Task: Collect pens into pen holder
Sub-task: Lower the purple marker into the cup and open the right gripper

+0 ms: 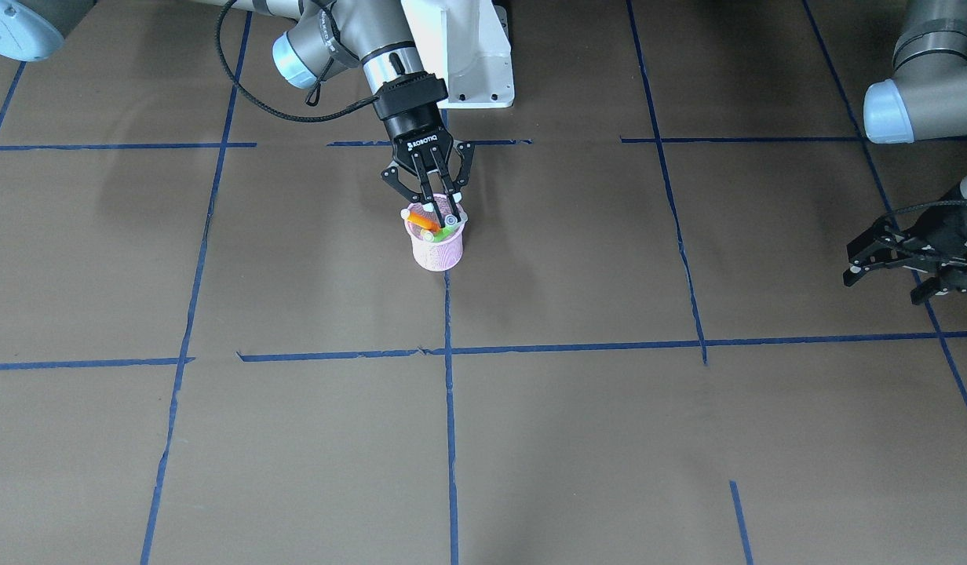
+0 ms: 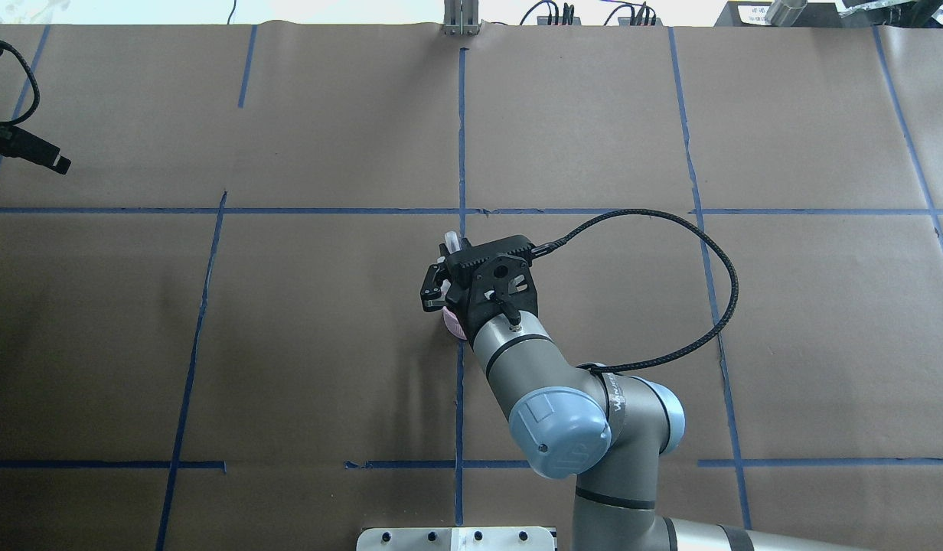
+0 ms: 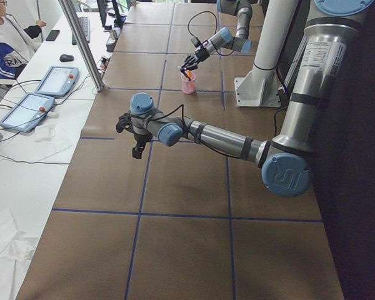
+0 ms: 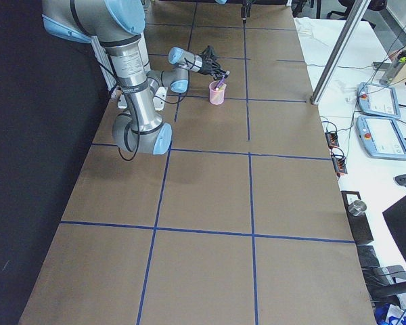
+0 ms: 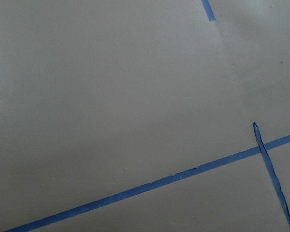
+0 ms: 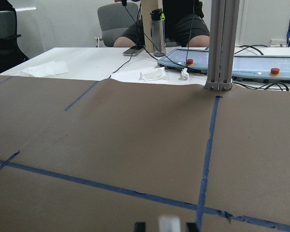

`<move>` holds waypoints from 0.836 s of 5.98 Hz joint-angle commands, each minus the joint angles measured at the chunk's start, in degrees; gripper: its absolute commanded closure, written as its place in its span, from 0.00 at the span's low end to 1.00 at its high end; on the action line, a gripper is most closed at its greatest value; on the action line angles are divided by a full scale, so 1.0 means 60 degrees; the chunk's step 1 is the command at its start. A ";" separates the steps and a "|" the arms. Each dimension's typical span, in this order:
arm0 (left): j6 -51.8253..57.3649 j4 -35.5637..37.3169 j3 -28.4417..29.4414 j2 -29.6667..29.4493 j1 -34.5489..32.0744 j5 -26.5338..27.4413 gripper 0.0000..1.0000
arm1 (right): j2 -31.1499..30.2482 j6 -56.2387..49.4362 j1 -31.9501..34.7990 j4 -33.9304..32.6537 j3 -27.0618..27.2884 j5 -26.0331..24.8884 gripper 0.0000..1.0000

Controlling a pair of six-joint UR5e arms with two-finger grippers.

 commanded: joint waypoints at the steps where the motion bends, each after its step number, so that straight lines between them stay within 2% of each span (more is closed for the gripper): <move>1: 0.0000 0.0025 -0.0012 -0.0026 0.0010 -0.0004 0.00 | -0.0094 -0.0035 -0.0004 0.0456 0.0045 0.0040 0.00; 2: 0.0000 0.0054 -0.0012 -0.0041 0.0010 -0.0018 0.00 | -0.0079 -0.0093 0.0083 0.0443 0.0234 0.0577 0.00; 4: 0.0000 0.0055 0.0003 -0.0012 -0.0048 -0.0018 0.00 | -0.0341 -0.0094 0.1234 -0.0023 0.1271 0.3032 0.00; 5: 0.0174 0.0098 0.0017 -0.0026 -0.0063 -0.0018 0.00 | -0.0546 -0.0094 0.2024 -0.1230 0.2030 0.4334 0.00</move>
